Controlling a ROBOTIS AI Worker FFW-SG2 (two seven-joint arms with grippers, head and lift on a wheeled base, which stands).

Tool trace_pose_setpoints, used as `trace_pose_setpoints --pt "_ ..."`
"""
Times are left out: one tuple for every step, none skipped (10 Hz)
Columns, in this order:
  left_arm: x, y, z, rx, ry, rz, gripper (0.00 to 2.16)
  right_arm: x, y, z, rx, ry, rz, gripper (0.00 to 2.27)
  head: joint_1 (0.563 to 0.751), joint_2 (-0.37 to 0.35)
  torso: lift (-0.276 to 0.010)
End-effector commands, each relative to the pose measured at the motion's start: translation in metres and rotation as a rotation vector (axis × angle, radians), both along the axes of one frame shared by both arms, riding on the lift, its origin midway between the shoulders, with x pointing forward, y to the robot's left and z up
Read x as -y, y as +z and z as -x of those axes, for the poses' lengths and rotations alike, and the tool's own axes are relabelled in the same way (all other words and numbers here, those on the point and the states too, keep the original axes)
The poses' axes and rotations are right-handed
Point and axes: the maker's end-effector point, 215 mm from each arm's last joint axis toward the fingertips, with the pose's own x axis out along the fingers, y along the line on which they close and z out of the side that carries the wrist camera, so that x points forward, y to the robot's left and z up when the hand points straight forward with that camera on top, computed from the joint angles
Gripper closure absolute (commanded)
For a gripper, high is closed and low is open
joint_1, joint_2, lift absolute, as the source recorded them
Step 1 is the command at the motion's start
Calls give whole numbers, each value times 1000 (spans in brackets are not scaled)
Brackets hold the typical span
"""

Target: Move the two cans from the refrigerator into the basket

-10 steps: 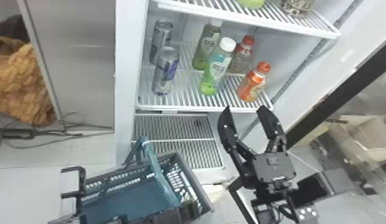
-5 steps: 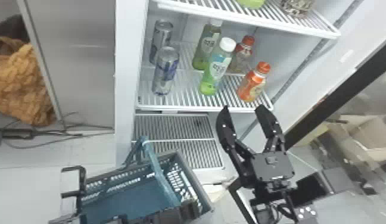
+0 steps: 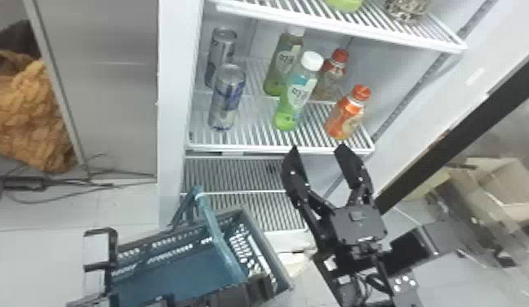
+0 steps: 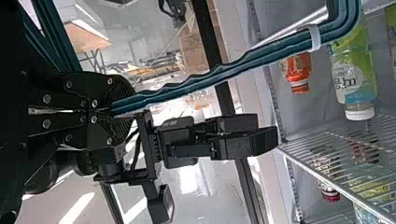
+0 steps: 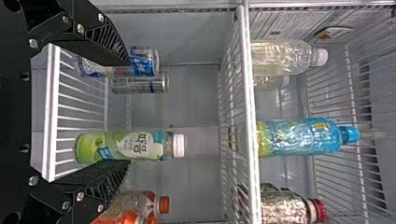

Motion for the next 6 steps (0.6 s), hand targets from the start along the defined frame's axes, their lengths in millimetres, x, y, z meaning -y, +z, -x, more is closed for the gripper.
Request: trace_pose_setpoints --pt "-1 0 -1 1 4 0 1204 -5 -3 -5 1 12 -5 277 695 -350 -276" --pt "-1 0 0 0 2 0 1205 -11 -7 -10 0 29 -13 277 695 -350 -276" --pt "0 0 0 -1 0 1 1205 -18 -10 -18 3 48 -20 257 695 -350 -276" --pt "0 0 0 -1 0 1 1205 -20 -12 -26 8 54 -18 213 695 -350 -276" --pt "0 0 1 -7 -2 3 1205 -20 -14 -34 12 56 -18 185 695 -350 -276" --pt "0 0 0 -8 1 5 1205 -23 -19 -42 11 63 -28 180 695 -350 -276"
